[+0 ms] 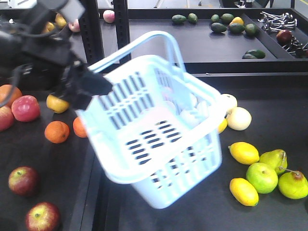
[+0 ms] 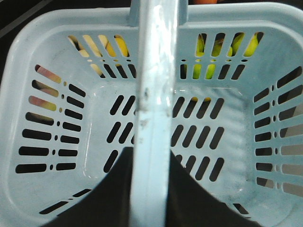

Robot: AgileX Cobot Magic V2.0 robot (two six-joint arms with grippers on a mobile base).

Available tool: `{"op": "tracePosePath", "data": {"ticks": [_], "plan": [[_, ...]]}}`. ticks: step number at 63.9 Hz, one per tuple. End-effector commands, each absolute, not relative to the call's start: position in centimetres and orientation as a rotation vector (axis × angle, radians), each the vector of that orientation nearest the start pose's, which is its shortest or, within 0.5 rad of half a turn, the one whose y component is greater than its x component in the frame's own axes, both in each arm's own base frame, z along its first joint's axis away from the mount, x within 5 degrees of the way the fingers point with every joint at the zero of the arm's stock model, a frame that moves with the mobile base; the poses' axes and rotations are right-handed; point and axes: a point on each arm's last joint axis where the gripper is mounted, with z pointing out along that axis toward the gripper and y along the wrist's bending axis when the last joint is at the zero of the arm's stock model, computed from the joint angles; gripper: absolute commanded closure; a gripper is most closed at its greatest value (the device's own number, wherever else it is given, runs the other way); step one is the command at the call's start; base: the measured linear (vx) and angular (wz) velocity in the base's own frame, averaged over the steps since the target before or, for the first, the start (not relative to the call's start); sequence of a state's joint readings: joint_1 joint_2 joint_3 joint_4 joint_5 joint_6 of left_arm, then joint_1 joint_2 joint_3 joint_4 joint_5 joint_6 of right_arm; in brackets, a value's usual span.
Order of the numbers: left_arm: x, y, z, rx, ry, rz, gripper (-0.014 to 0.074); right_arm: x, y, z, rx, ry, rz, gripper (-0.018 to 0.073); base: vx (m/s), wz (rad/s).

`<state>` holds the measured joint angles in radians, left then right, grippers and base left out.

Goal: Pick three apples into basket with both arms
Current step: 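Lift the light-blue basket by its handle with the left gripper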

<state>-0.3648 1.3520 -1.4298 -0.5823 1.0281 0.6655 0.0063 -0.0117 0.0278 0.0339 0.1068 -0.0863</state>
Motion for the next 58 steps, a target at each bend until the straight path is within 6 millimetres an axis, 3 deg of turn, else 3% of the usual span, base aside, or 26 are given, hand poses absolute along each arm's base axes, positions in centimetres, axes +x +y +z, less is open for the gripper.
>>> {"op": "tracePosePath", "data": {"ticks": [1,14,27,41,58], "plan": [[21.5,-12.6,43.7,0.888,2.01,-0.578,0.0605,5.6,0.0,19.7,-0.045,1.538,-0.044,0.0565,0.0,0.0],[16.4,-10.3,42.0,0.747,1.987,-0.596,0.0605,5.6,0.0,19.7,-0.045,1.538,-0.044,0.0565,0.0,0.0],[12.5,-8.4,38.6,0.616,1.98,-0.614,0.0605,5.6,0.0,19.7,-0.045,1.538,-0.044,0.0565,0.0,0.0],[10.4,-7.4,35.9,0.579,1.958,-0.6,0.0605,5.6,0.0,19.7,-0.045,1.538,-0.044,0.0565,0.0,0.0],[10.0,-7.3,35.6,0.585,1.962,-0.602,0.0605,5.6,0.0,19.7,-0.045,1.538,-0.044,0.0565,0.0,0.0]]}}
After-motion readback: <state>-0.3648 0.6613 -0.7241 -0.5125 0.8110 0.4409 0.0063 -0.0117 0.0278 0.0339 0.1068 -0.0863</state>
